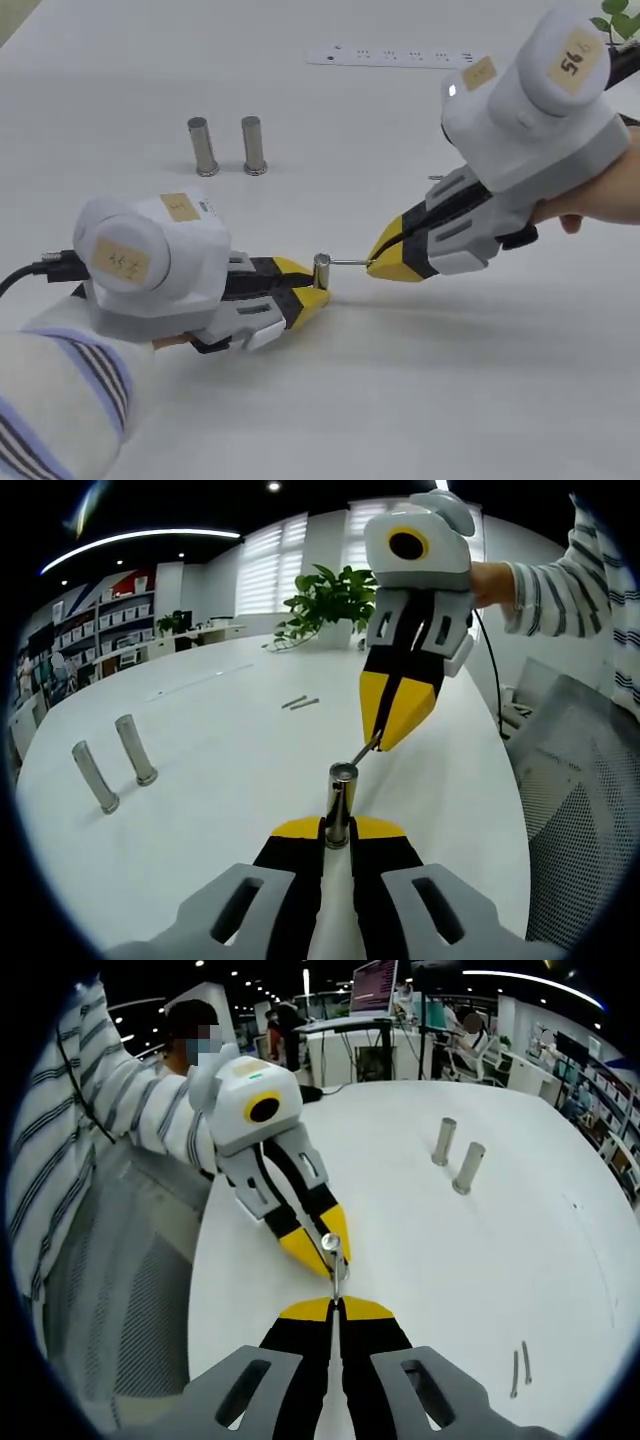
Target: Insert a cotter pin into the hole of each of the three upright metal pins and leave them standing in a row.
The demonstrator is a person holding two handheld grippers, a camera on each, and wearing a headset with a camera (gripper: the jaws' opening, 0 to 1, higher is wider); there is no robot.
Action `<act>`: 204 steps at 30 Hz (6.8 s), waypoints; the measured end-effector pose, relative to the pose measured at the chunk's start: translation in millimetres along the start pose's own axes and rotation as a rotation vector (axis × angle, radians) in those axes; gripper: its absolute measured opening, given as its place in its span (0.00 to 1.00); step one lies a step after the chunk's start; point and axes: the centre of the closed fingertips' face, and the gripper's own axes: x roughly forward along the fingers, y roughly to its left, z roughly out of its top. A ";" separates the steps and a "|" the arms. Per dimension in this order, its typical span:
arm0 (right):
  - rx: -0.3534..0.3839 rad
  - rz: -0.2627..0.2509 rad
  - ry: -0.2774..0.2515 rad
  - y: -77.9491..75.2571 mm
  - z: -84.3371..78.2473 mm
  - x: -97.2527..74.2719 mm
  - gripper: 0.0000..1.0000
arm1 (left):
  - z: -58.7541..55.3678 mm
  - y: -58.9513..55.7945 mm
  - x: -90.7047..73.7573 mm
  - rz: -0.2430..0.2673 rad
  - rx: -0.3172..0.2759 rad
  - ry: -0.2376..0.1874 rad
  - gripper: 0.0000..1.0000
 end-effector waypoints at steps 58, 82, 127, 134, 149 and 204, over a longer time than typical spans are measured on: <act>-0.014 -0.063 -0.020 10.5 20.1 16.6 0.13 | -1.3 -1.6 3.2 0.054 0.027 0.017 0.07; 0.029 -0.085 -0.027 3.8 16.8 11.2 0.04 | -1.9 1.9 3.1 0.071 0.003 0.016 0.07; 0.064 -0.155 -0.205 -4.7 11.4 52.3 0.16 | -9.4 -6.1 -48.1 0.090 -0.083 -0.005 0.97; 0.068 -0.159 -0.221 -6.5 11.0 54.1 0.13 | -8.1 -14.6 -53.0 0.070 -0.087 -0.008 0.99; -0.038 -0.126 -0.209 -12.1 21.9 55.2 0.10 | -21.4 -16.5 -56.0 0.074 -0.121 0.013 0.96; 0.144 -0.211 -0.382 -15.4 17.5 -9.1 0.60 | -12.4 -14.1 -69.6 0.092 -0.199 -0.006 0.99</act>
